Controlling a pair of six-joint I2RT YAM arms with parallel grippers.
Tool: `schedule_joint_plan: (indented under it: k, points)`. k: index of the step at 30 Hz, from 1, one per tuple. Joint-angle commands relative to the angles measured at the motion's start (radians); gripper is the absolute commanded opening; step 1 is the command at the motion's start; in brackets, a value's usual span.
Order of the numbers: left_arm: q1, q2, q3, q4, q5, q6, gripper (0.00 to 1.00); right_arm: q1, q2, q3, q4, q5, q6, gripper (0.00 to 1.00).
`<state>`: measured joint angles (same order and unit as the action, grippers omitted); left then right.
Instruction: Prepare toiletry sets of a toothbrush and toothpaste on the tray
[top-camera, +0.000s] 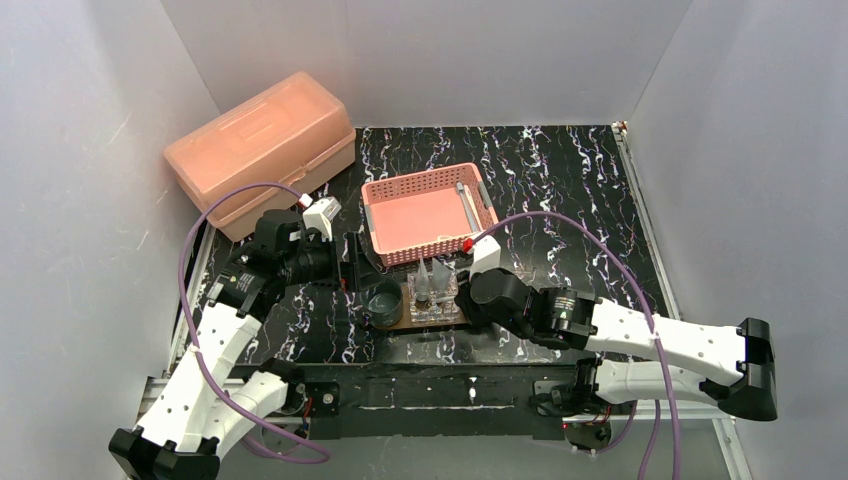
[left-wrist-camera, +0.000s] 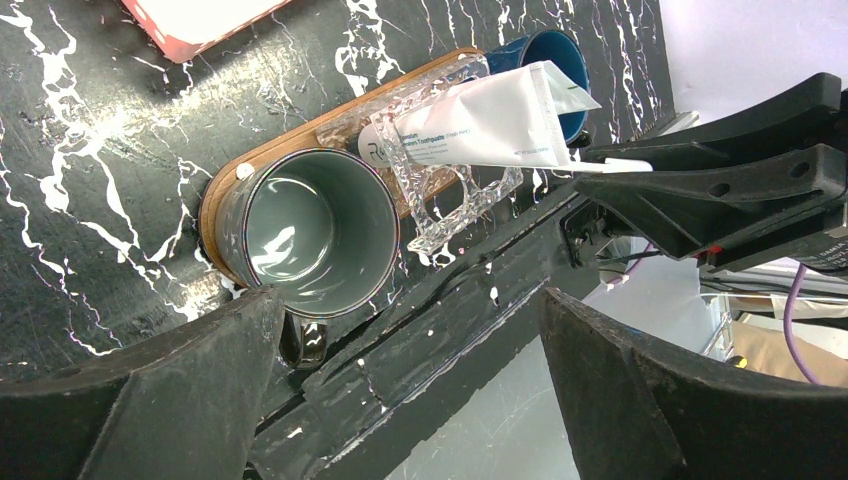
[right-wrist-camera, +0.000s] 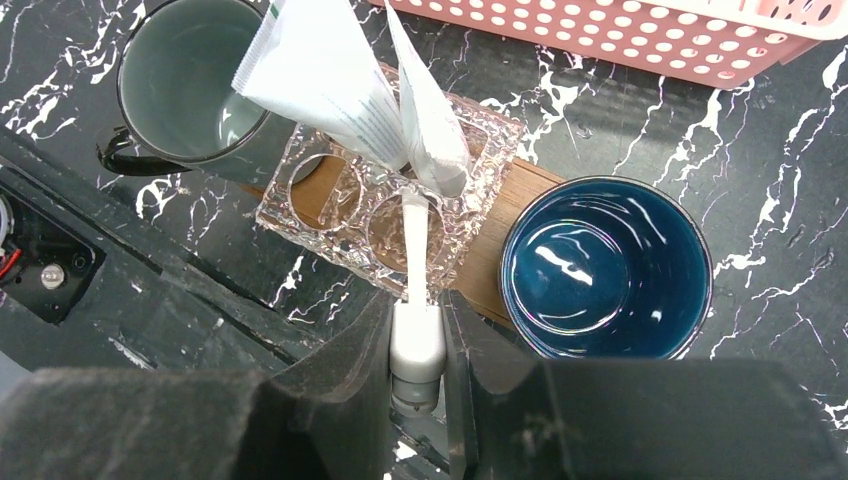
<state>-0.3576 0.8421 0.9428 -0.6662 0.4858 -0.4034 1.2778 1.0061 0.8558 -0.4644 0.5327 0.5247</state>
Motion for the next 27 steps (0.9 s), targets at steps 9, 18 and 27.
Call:
schedule_joint_plan:
  k: [9, 18, 27]
  points:
    - [-0.004, 0.001, 0.001, 0.004, 0.017, 0.012, 0.98, 0.003, -0.015, -0.026, 0.084, 0.027, 0.007, 0.23]
    - [-0.005, -0.001, -0.004, 0.006, 0.017, 0.013, 0.98, 0.002, -0.027, -0.038, 0.082, 0.041, 0.009, 0.28]
    - [-0.006, 0.0, -0.007, 0.007, 0.019, 0.012, 0.98, 0.003, -0.036, -0.046, 0.086, 0.033, 0.008, 0.4]
